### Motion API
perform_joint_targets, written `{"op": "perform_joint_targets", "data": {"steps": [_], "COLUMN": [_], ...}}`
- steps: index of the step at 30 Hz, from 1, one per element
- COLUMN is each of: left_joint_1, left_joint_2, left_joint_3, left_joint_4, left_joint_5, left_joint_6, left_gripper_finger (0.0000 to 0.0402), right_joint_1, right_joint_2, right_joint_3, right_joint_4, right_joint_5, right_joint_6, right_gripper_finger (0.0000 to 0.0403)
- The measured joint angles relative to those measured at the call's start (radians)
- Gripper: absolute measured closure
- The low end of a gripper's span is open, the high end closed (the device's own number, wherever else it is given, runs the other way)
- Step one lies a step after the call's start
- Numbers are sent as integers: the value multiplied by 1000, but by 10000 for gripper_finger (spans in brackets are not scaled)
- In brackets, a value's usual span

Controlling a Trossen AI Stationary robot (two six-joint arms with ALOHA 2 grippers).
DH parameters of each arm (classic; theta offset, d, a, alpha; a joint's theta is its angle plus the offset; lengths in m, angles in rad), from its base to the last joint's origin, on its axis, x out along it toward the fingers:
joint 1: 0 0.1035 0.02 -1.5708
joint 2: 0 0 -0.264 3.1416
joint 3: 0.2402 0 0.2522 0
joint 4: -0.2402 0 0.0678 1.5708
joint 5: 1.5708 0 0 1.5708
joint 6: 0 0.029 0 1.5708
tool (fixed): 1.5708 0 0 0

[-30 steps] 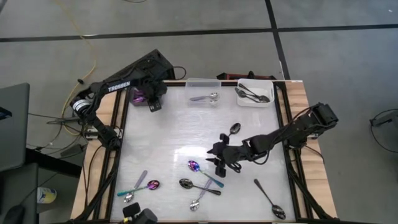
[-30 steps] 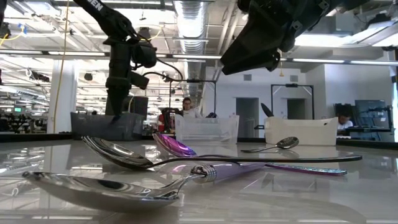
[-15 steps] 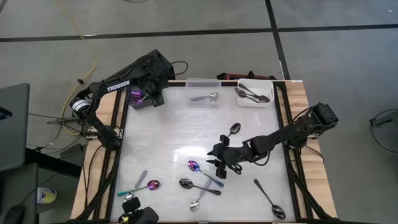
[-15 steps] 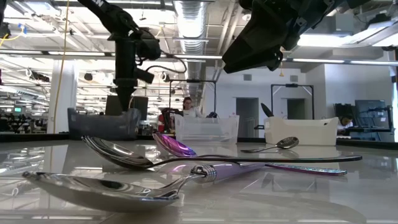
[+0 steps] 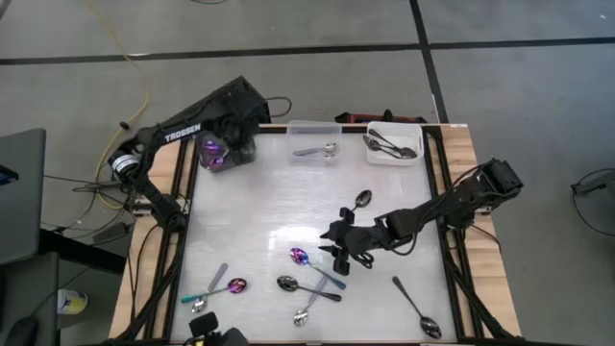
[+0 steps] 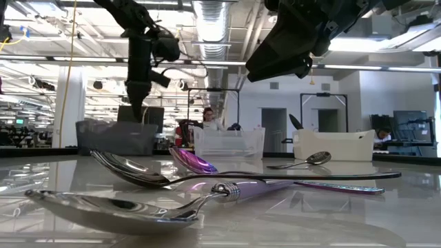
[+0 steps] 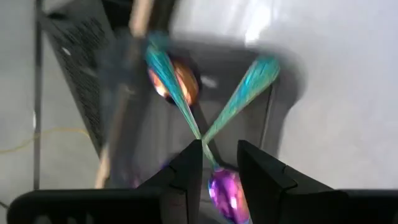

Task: Sort silverware by color (type)
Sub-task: Adjust the black bin

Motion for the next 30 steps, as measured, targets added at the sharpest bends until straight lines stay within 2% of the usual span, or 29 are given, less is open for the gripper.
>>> {"op": "perform_joint_targets", "data": {"steps": [9, 13, 18, 21, 24, 25, 27, 30], "left_joint_1": [-2, -4, -13, -20, -28, -33, -43, -50], "left_joint_2": [2, -10, -72, -132, -181, -193, -210, -212], "left_joint_3": [-147, -184, -185, -184, -200, -215, -259, -341], "left_joint_4": [-57, -69, 12, 21, 21, 21, 20, 17], "left_joint_5": [18, 64, 28, 142, 383, 432, 450, 391], "left_joint_6": [3, 24, 31, 36, 28, 27, 37, 71], "left_gripper_finger": [315, 315, 315, 315, 315, 315, 315, 315], "right_joint_1": [0, 0, -8, -8, -8, -8, -9, -14], "right_joint_2": [0, 0, 0, 0, 0, 0, 0, 0], "right_joint_3": [0, 0, 0, 0, 0, 0, 0, 0], "right_joint_4": [0, 0, 0, 0, 0, 0, 0, 0], "right_joint_5": [2, 2, 2, 3, 3, 3, 3, 3], "right_joint_6": [-11, -12, -27, -27, -30, -35, -50, -66], "right_gripper_finger": [233, 233, 233, 233, 233, 233, 233, 233]}}
